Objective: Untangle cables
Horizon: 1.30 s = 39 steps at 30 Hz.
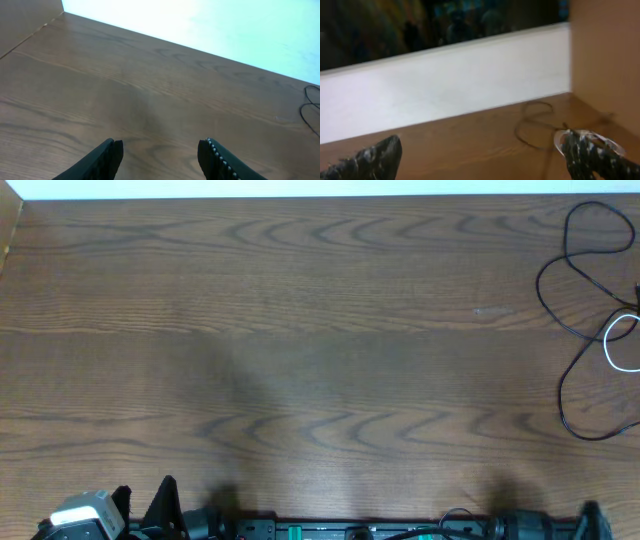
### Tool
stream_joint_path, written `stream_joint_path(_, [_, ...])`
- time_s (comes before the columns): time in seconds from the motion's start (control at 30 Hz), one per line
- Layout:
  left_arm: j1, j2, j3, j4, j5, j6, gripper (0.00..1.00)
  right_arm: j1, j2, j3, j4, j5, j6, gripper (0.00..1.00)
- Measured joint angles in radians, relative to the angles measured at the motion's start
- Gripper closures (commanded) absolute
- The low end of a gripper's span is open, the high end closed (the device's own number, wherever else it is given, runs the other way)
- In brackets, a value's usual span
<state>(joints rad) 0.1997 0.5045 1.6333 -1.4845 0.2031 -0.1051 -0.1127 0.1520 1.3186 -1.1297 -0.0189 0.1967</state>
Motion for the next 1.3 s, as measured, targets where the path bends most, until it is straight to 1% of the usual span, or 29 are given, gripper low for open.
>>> stream_joint_path(0.13, [0.000, 0.000, 0.000, -0.004, 0.000, 0.000, 0.46, 0.000, -0.025, -0.068, 0.074, -0.109, -0.042, 0.01])
stream_joint_path(0.23, [0.000, 0.000, 0.000, -0.009, 0.000, 0.000, 0.46, 0.000, -0.045, -0.091, 0.076, -0.164, -0.076, 0.01])
stream_joint_path(0.43, [0.000, 0.000, 0.000, -0.012, 0.000, 0.000, 0.46, 0.000, -0.058, -0.164, 0.088, -0.210, -0.158, 0.01])
stream_joint_path(0.67, [0.000, 0.000, 0.000, -0.016, 0.000, 0.000, 0.46, 0.000, -0.138, -0.283, 0.179, -0.246, -0.190, 0.01])
stream_joint_path(0.8, [0.000, 0.000, 0.000, -0.021, 0.000, 0.000, 0.46, 0.000, -0.144, -0.361, 0.283, -0.270, -0.151, 0.01])
stream_joint_path(1.0, [0.000, 0.000, 0.000, -0.026, 0.000, 0.000, 0.46, 0.000, -0.144, -0.560, 0.492, -0.300, -0.045, 0.01])
stream_joint_path(1.13, [0.000, 0.000, 0.000, -0.026, 0.000, 0.000, 0.46, 0.000, -0.143, -0.695, 0.626, -0.335, -0.010, 0.01])
stream_joint_path(1.3, [0.000, 0.000, 0.000, -0.027, 0.000, 0.000, 0.46, 0.000, -0.143, -0.844, 0.744, -0.356, 0.008, 0.01])
